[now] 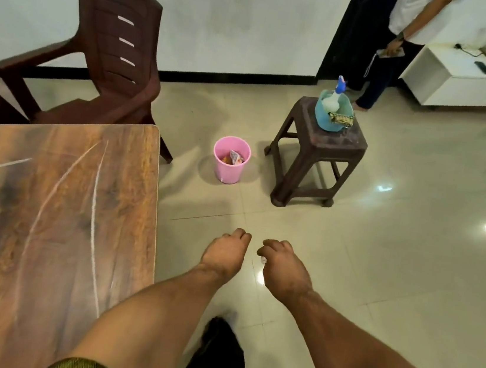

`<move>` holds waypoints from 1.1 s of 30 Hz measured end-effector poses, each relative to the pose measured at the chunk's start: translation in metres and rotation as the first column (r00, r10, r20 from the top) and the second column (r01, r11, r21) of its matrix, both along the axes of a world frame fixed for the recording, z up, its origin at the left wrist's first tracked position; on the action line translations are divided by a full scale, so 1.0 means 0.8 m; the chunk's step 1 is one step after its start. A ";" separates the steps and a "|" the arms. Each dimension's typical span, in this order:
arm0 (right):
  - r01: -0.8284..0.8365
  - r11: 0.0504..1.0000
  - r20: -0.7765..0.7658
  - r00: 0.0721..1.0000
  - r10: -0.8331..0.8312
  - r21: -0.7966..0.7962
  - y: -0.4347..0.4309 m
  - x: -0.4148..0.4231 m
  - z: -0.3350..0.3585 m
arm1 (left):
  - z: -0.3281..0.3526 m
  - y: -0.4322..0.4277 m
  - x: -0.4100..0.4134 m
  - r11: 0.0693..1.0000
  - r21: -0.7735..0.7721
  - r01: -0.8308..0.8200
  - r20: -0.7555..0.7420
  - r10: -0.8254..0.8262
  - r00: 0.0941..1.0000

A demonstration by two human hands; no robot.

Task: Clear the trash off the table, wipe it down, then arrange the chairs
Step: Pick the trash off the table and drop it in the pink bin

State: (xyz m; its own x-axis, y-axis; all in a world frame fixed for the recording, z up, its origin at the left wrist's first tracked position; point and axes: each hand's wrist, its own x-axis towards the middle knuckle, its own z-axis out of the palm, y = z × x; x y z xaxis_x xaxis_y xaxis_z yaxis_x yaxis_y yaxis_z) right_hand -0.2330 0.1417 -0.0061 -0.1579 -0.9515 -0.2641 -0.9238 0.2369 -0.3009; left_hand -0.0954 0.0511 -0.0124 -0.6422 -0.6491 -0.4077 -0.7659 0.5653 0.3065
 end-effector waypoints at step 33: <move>-0.435 0.886 0.092 0.900 0.426 0.160 -0.765 -0.277 -0.220 | -0.177 -0.640 -0.230 0.858 0.026 -0.514 0.065 0.511 0.857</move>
State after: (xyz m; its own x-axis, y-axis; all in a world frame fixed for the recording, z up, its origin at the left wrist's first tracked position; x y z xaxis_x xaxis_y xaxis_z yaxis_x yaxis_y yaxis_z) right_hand -0.4544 -0.4706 -0.1821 0.2756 -0.8614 -0.4267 -0.9306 -0.1279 -0.3430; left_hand -0.2793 -0.4608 -0.1540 -0.1999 -0.8624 -0.4651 -0.9595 0.0762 0.2711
